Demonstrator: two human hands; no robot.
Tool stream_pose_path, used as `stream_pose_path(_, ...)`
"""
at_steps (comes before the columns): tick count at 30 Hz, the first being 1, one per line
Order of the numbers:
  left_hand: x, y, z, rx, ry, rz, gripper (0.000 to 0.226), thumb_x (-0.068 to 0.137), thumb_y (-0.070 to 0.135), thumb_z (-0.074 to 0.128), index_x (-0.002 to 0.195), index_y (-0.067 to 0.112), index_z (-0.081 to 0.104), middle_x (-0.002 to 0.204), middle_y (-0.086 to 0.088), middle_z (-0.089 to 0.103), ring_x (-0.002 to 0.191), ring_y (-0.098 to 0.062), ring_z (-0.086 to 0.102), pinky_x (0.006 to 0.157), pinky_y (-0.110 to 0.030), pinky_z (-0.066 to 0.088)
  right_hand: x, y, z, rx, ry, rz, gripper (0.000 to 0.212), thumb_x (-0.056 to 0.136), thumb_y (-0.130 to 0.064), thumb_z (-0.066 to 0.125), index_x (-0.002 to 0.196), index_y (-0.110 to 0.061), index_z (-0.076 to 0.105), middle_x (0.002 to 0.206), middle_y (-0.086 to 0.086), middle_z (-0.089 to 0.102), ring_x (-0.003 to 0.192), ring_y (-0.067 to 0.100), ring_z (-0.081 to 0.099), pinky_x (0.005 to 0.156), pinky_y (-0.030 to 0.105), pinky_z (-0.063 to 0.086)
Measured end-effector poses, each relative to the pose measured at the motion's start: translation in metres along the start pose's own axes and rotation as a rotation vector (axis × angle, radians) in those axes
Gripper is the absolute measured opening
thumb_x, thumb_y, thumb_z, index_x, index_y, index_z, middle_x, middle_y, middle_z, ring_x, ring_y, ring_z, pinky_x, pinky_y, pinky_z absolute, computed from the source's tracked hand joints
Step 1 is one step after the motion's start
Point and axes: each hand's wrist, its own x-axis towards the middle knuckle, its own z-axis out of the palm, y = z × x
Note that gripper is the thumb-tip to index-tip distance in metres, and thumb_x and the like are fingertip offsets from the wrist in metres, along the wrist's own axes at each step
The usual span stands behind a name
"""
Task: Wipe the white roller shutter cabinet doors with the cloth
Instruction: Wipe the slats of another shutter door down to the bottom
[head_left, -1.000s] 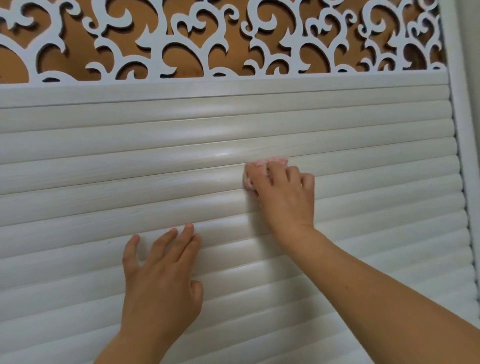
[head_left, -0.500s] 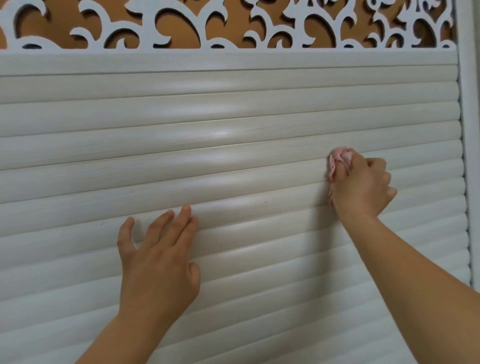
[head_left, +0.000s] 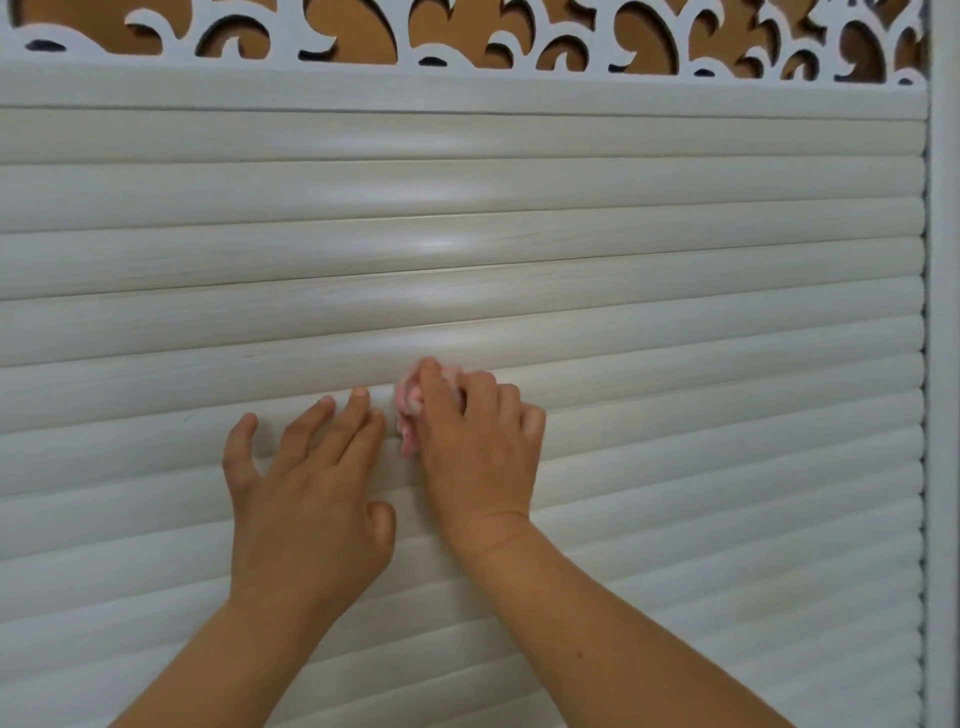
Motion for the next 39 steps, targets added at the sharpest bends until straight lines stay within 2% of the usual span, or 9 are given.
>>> stream_pose_path(6,0.002,0.002,0.000,0.083,-0.019,0.046,0.064,0.066,0.026,0.029,0.117,0.010,0.065,0.130,-0.006,0.058,0.114,-0.024,0.059,0.104,-0.060,0.013,0.006,0.063,-0.009,-0.074,0.026,-0.081,0.040,0.073,-0.033,0.045,0.104,-0.030,0.070,0.089,0.003,0.065,0.075,0.028,0.058,0.068,0.033,0.029)
stream_pose_path(13,0.006,0.008,0.003,0.054,-0.027,0.047,0.065,0.066,0.025,0.028,0.119,0.014,0.063,0.132,-0.001,0.056,0.116,-0.020,0.056,0.106,-0.056,0.010,0.011,0.141,-0.012,-0.029,0.043,0.305,0.030,0.088,-0.027,0.056,0.116,-0.025,0.065,0.121,0.007,0.059,0.110,0.032,0.049,0.087,0.040,0.033)
stream_pose_path(18,0.013,0.012,0.006,-0.005,-0.005,0.067,0.063,0.063,0.026,0.031,0.113,0.016,0.067,0.127,0.000,0.060,0.112,-0.021,0.060,0.104,-0.050,0.016,0.001,0.116,0.001,0.162,0.088,0.669,0.031,0.093,-0.027,0.053,0.124,-0.024,0.060,0.119,0.010,0.052,0.108,0.033,0.044,0.087,0.035,0.024)
stream_pose_path(23,0.014,0.002,0.005,-0.040,0.002,0.104,0.063,0.061,0.023,0.031,0.112,0.015,0.068,0.122,-0.001,0.063,0.108,-0.023,0.062,0.101,-0.046,0.019,-0.040,0.030,0.020,0.112,0.097,0.248,0.038,0.077,-0.032,0.048,0.110,-0.023,0.066,0.093,0.007,0.063,0.083,0.027,0.047,0.068,0.034,0.038)
stream_pose_path(26,0.014,-0.006,0.001,-0.074,0.003,0.121,0.064,0.064,0.021,0.030,0.119,0.013,0.063,0.119,-0.004,0.065,0.107,-0.025,0.063,0.101,-0.044,0.018,-0.060,0.006,0.028,0.111,0.115,-0.045,0.037,0.076,-0.024,0.051,0.110,-0.024,0.067,0.097,0.001,0.067,0.083,0.022,0.044,0.070,0.032,0.029)
stream_pose_path(30,0.009,-0.028,-0.003,-0.110,-0.046,0.132,0.082,0.052,-0.002,0.054,0.132,0.013,0.047,0.125,-0.005,0.061,0.110,-0.020,0.061,0.104,-0.040,0.011,-0.060,0.024,0.019,0.037,0.140,-0.264,0.038,0.076,-0.023,0.054,0.111,-0.026,0.069,0.101,-0.001,0.068,0.084,0.023,0.047,0.072,0.032,0.027)
stream_pose_path(35,0.006,-0.030,-0.006,-0.222,-0.106,0.114,0.091,0.067,-0.012,0.050,0.147,0.023,0.023,0.147,0.005,0.038,0.133,-0.010,0.039,0.110,-0.033,-0.012,-0.055,0.066,0.014,0.010,0.082,0.187,0.040,0.077,-0.031,0.045,0.113,-0.030,0.063,0.101,0.003,0.065,0.082,0.030,0.055,0.071,0.034,0.029)
stream_pose_path(37,0.005,-0.028,-0.006,-0.236,-0.084,0.125,0.090,0.068,-0.012,0.047,0.147,0.022,0.023,0.148,0.005,0.035,0.137,-0.009,0.032,0.111,-0.034,-0.012,-0.053,0.051,0.014,0.080,0.097,0.389,0.040,0.077,-0.031,0.049,0.111,-0.025,0.069,0.101,0.007,0.064,0.082,0.033,0.057,0.071,0.037,0.034)
stream_pose_path(39,0.005,-0.029,-0.004,-0.198,-0.108,0.124,0.086,0.065,-0.009,0.042,0.145,0.019,0.030,0.146,0.003,0.039,0.135,-0.012,0.036,0.113,-0.042,-0.003,-0.051,0.026,0.015,0.106,0.111,0.380,0.038,0.072,-0.025,0.059,0.108,-0.021,0.070,0.101,0.009,0.065,0.081,0.035,0.058,0.070,0.041,0.041)
